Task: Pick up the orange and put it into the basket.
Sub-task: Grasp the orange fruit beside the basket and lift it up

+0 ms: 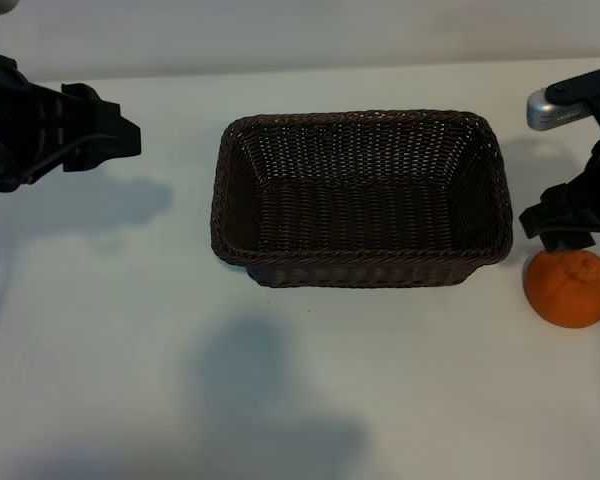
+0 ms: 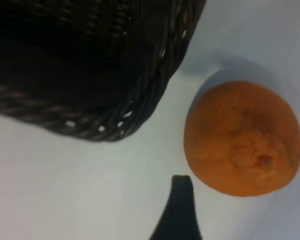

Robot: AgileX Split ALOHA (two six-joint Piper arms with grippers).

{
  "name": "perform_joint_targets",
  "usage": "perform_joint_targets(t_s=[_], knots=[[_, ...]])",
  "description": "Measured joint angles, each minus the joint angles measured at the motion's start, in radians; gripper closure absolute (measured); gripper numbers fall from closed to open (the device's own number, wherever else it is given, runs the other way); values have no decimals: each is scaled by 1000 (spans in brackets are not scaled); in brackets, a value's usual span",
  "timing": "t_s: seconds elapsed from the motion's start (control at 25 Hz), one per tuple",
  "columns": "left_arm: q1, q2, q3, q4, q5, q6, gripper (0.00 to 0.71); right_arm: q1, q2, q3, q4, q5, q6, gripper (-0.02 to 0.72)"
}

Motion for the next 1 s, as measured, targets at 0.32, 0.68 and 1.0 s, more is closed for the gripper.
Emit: perform_joint_targets(t_s=[0.32, 0.68, 1.0], knots=[[0, 2, 0, 0, 0, 1, 120, 0, 87, 0, -71, -64, 158, 108], [0, 2, 0, 1, 0, 2, 120, 0, 153, 0, -185, -64, 278, 108], [0, 2, 0, 3, -2, 7, 120, -40, 237, 0, -169, -79, 281, 108]])
